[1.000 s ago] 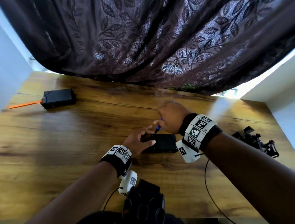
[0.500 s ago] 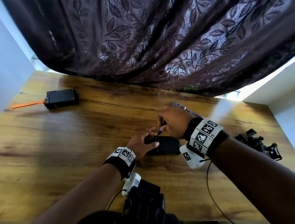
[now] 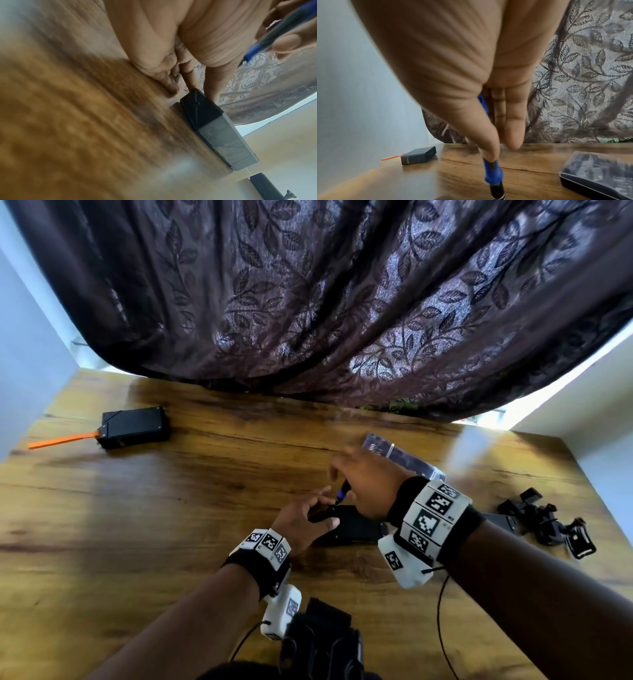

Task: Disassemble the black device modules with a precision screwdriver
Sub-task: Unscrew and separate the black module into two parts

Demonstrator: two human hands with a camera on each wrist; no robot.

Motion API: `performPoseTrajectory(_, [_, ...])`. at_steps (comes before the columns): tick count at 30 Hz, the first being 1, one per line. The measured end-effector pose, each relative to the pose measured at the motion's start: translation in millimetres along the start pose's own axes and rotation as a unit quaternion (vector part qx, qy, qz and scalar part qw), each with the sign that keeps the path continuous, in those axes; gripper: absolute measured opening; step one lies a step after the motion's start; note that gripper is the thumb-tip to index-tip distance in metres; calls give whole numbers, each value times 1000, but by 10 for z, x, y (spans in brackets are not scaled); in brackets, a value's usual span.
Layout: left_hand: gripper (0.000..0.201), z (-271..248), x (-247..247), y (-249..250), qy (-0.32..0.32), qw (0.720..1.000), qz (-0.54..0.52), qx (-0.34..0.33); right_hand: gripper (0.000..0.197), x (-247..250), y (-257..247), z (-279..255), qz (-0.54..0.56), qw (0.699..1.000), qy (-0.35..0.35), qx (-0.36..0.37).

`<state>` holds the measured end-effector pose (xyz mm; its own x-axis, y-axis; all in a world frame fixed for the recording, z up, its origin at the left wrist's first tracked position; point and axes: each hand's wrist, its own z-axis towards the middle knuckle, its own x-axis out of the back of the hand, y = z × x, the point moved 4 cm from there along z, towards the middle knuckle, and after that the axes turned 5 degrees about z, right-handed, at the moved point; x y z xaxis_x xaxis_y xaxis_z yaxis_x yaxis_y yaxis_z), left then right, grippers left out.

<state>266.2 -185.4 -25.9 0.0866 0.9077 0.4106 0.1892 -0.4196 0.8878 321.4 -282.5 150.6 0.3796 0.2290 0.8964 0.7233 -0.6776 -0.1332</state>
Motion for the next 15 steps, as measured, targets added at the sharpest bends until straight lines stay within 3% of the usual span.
performPoseTrajectory(3, [35, -1, 8, 5, 0, 1000, -1, 7, 5, 16, 13, 6, -18, 1000, 3, 1])
performPoseTrajectory(7, [35, 2, -6, -23, -5, 1000, -13, 6, 45, 64, 143, 30, -38, 997, 36, -62])
performPoseTrajectory(10, [33, 10, -8, -37, -10, 1000, -11, 7, 52, 98, 234, 53, -9, 995, 50, -85])
performPoseTrajectory(15, [32, 8, -6, -12, -5, 1000, -8, 5, 47, 82, 356, 27, -23, 998, 47, -43])
